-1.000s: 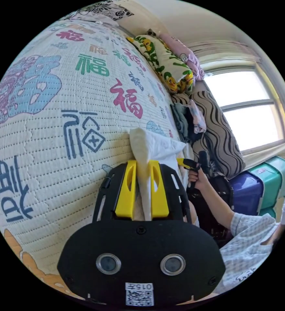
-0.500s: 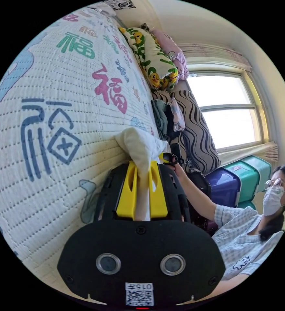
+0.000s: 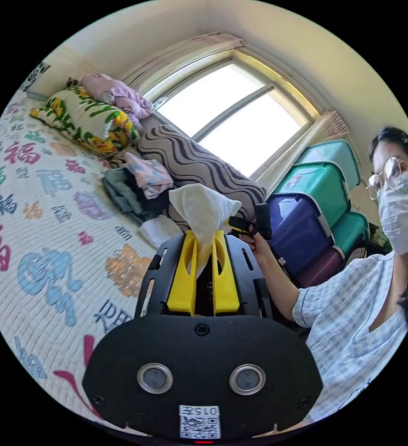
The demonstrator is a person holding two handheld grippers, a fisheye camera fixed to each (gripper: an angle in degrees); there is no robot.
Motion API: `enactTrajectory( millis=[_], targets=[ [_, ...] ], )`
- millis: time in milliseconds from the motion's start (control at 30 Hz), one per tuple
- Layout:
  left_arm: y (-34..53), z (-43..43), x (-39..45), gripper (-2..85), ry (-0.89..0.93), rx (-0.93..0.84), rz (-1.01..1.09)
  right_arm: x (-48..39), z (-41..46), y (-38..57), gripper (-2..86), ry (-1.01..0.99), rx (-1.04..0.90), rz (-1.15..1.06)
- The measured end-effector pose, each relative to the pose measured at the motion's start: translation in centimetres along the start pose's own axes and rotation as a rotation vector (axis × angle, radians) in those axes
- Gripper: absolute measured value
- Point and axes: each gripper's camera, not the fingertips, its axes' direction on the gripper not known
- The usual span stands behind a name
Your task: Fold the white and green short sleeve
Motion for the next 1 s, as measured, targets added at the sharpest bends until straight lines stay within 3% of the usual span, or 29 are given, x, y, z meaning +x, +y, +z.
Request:
enactTrajectory(
  millis=[167, 333, 500, 567, 600, 633, 700, 900, 1000],
  targets=[
    [-4.2, 10.9, 3.2, 5.0, 0.196, 0.017, -0.007, -4.3, -5.8, 1.3, 0.9, 0.4, 0.086, -0.001],
    [-9.4, 20.9, 2.9, 5.1, 0.239, 0.009, -0.029, -2.8, -4.6, 0.1, 1.4, 0.679, 0.054, 0.061],
    [-15.2, 32.2, -3.1, 6.3, 0.033, -0.066, -0.096, 7.2, 3.3, -3.1, 2.9, 0.821, -0.099, 0.226],
    [-17.2, 37.3, -7.0, 8.5, -0.209, -0.225, -0.103, 14.6, 9.4, -2.6, 4.8, 0.904, -0.292, 0.385],
    [-17.5, 37.9, -8.1, 8.6, -0.248, -0.254, -0.126, 16.2, 10.8, -2.1, 5.2, 0.912, -0.362, 0.42],
    [-18.0, 37.8, -9.5, 8.9, -0.256, -0.265, -0.152, 18.1, 12.8, -0.8, 5.9, 0.917, -0.436, 0.478],
    [-18.4, 35.7, -10.4, 8.4, -0.224, -0.202, -0.144, 17.9, 13.8, 0.7, 6.4, 0.856, -0.355, 0.485],
    [-17.2, 24.0, -11.6, 8.2, -0.198, -0.146, -0.216, 8.7, 17.3, 8.0, 6.0, 0.633, -0.194, 0.238],
    [-15.4, 15.1, -9.6, 8.2, -0.297, -0.145, -0.232, 2.0, 19.3, 13.7, 5.4, 0.473, -0.139, 0.135]
  ],
)
